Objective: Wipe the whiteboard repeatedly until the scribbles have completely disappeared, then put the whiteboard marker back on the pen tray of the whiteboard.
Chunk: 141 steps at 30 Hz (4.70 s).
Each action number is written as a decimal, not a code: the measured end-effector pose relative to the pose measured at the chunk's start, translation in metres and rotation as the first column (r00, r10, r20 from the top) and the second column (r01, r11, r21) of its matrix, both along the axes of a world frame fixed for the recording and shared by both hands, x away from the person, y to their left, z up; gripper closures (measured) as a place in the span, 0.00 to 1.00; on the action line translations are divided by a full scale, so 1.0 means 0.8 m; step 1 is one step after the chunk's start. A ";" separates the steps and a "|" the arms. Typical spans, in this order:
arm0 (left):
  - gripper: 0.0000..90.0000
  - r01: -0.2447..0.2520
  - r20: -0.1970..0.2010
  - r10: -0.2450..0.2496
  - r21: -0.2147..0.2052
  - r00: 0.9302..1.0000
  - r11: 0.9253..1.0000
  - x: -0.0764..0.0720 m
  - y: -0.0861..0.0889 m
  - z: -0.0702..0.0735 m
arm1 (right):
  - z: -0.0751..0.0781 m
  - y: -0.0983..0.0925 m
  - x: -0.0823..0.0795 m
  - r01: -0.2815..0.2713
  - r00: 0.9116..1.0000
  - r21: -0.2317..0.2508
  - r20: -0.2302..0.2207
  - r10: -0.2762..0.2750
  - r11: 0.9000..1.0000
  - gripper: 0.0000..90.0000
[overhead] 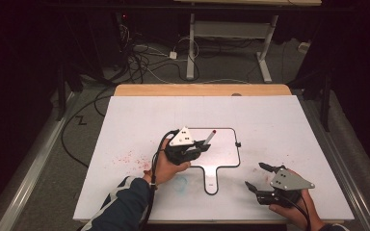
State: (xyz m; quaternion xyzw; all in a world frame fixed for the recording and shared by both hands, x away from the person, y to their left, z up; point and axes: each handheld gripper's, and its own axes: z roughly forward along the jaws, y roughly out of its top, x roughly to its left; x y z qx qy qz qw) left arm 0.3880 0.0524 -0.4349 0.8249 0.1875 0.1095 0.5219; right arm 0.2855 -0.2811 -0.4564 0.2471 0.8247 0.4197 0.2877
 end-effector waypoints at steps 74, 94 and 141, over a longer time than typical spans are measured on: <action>0.24 -0.156 0.209 0.114 0.196 0.971 0.968 -0.058 0.008 0.012 | 0.083 0.030 0.067 0.035 0.986 0.217 -0.164 0.001 0.975 0.90; 0.22 -0.355 0.123 0.334 0.261 0.934 0.897 -0.084 0.138 -0.028 | 0.019 0.034 0.200 0.264 0.857 0.197 -0.497 -0.136 0.944 0.86; 0.22 -0.328 0.127 0.303 0.306 0.944 0.894 -0.089 0.134 -0.032 | 0.001 0.029 0.181 0.206 0.934 0.031 -0.306 -0.187 0.978 0.53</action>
